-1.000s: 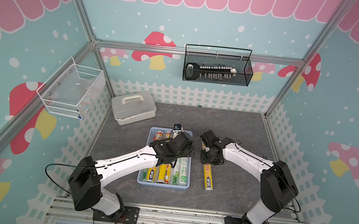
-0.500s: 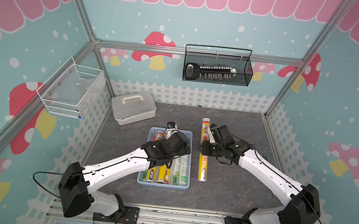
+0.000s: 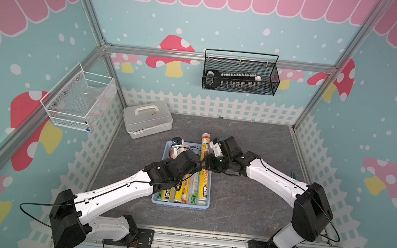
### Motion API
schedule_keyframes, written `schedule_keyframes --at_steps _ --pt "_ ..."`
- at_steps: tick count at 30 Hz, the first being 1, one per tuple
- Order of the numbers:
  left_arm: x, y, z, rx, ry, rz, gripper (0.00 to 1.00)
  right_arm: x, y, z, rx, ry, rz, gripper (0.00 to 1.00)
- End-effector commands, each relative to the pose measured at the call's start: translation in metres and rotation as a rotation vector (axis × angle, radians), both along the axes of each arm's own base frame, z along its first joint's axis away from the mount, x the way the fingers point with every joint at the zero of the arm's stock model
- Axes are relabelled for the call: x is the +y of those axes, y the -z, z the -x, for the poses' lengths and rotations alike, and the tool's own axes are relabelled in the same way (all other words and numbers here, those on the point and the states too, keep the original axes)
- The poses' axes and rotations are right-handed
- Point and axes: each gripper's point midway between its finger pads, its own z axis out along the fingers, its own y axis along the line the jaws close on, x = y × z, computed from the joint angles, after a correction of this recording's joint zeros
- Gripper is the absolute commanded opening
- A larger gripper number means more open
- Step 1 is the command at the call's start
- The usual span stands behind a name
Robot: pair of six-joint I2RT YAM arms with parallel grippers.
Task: Put the plastic wrap into the basket
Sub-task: Place the plastic wrap in the basket.
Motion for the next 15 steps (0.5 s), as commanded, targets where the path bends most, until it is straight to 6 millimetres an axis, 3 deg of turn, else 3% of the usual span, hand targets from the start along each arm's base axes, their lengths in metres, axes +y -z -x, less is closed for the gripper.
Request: schedule_keyframes --at_steps 1,15 --pt "0.011 -0.001 0.001 -0.012 -0.041 0.012 0.99 0.021 -0.007 -0.001 0.021 -0.012 -0.057 0.32" --pt "0.037 0.017 0.006 0.033 -0.077 0.016 0.99 0.045 0.032 0.002 0.128 -0.015 -0.033 0.34"
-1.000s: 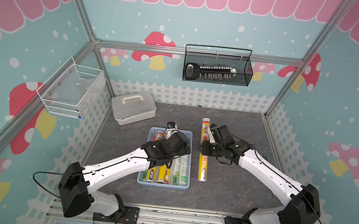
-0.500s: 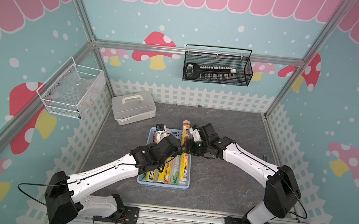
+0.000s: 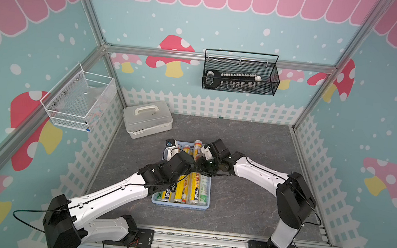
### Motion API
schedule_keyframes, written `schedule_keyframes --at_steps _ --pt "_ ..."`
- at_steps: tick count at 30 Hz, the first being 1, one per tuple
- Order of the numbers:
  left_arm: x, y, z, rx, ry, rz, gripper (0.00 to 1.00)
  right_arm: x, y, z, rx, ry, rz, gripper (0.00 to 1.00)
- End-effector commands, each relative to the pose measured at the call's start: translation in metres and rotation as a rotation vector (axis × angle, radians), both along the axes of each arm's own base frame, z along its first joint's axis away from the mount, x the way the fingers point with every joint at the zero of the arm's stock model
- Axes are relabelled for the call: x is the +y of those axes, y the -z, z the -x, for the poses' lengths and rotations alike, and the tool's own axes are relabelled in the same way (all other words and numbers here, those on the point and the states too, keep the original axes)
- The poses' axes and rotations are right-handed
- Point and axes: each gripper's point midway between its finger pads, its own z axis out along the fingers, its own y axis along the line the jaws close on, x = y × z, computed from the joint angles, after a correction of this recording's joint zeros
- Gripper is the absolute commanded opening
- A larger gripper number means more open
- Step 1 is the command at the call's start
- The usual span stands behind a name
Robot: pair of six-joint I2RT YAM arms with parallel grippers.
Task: Put the plastic wrap into the basket
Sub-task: Place the plastic wrap in the basket.
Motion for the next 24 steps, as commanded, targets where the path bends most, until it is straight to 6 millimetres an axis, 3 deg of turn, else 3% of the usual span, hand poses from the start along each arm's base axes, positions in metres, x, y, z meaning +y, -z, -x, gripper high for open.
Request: schedule_keyframes --at_steps 1,11,24 --pt "0.013 0.006 0.003 0.025 -0.028 0.027 0.99 0.013 -0.007 -0.003 -0.003 -0.005 -0.036 0.34" --pt "0.033 0.019 0.006 0.074 -0.044 0.052 0.99 0.020 0.007 -0.007 0.029 0.002 -0.024 0.37" --pt "0.039 0.012 0.007 0.050 -0.067 0.076 0.99 0.020 0.024 -0.013 0.078 -0.003 0.013 0.47"
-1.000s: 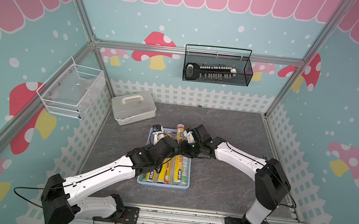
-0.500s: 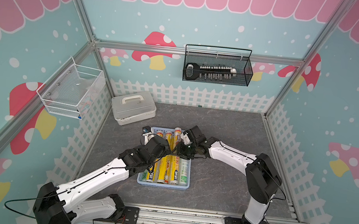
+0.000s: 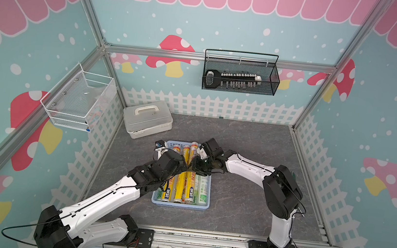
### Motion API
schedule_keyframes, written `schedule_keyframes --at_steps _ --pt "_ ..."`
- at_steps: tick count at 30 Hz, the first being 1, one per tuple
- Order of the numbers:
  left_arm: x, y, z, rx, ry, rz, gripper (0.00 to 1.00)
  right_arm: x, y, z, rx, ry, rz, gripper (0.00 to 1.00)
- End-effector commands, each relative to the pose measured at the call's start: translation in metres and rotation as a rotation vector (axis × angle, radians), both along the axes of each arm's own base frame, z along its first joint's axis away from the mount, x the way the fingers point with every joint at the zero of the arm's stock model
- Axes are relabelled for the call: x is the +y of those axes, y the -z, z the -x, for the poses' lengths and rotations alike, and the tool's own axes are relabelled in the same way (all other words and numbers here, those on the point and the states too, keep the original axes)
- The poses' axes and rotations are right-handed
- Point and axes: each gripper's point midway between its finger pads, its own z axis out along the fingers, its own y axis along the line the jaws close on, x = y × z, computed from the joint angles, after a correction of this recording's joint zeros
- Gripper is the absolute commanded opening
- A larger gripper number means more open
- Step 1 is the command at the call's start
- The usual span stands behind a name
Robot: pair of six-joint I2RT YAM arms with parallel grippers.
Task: Put the plastic wrap into the basket
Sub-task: Place the plastic wrap in the basket.
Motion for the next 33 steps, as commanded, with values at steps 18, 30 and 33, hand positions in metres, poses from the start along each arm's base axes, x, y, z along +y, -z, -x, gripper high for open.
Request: schedule_keyframes --at_steps 18,30,33 --pt "0.000 0.002 -0.001 0.017 -0.018 0.019 0.99 -0.013 -0.016 0.010 -0.026 0.000 0.017 0.50" --pt "-0.005 -0.005 -0.010 0.008 -0.003 -0.010 0.99 -0.053 -0.072 -0.003 -0.299 0.046 0.107 0.54" --pt "-0.006 -0.009 -0.012 -0.001 0.002 -0.021 0.99 -0.077 -0.089 -0.009 -0.404 0.094 0.170 0.55"
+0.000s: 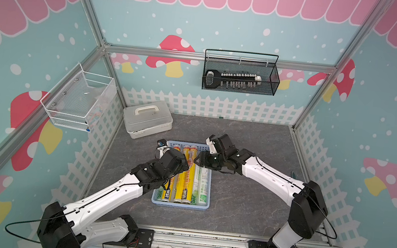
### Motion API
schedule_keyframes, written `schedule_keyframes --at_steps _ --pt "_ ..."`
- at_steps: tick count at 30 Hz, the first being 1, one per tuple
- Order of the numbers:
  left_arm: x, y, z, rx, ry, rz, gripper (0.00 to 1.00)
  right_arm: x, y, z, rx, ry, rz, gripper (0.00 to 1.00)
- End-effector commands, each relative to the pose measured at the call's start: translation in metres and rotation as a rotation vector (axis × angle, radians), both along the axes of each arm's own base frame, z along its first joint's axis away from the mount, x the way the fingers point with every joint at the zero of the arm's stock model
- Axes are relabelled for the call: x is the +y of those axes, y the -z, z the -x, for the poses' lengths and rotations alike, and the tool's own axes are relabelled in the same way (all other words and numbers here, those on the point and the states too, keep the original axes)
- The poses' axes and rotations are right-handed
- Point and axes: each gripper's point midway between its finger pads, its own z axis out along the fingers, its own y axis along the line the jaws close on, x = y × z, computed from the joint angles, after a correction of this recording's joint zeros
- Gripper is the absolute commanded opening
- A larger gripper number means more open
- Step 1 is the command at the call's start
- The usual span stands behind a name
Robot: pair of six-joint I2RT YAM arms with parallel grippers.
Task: Put the plastic wrap into the basket
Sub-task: Place the plastic wrap in the basket, then reset both arms
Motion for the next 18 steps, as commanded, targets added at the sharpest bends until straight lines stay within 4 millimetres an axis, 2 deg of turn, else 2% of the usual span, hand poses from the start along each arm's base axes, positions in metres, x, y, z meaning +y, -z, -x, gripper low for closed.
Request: schedule_keyframes --at_steps 1,5,8,15,18 --pt "0.001 -0.014 -0.006 -0.026 -0.003 -0.010 0.99 -0.039 -0.010 -0.007 -0.136 0.080 0.136 0.55" --pt "0.004 -0.021 -0.011 -0.049 -0.006 -0.040 0.99 -0.077 -0.031 -0.012 -0.278 0.179 0.210 0.56" --pt "0.008 -0.025 -0.014 -0.061 -0.014 -0.051 0.99 -0.103 -0.040 -0.013 -0.364 0.242 0.271 0.58" --pt "0.021 -0.031 -0.019 -0.082 -0.021 -0.093 0.99 -0.147 -0.055 -0.013 -0.545 0.292 0.421 0.61" --pt "0.030 -0.037 -0.022 -0.105 -0.022 -0.144 0.99 -0.169 -0.057 -0.015 -0.596 0.350 0.501 0.70"
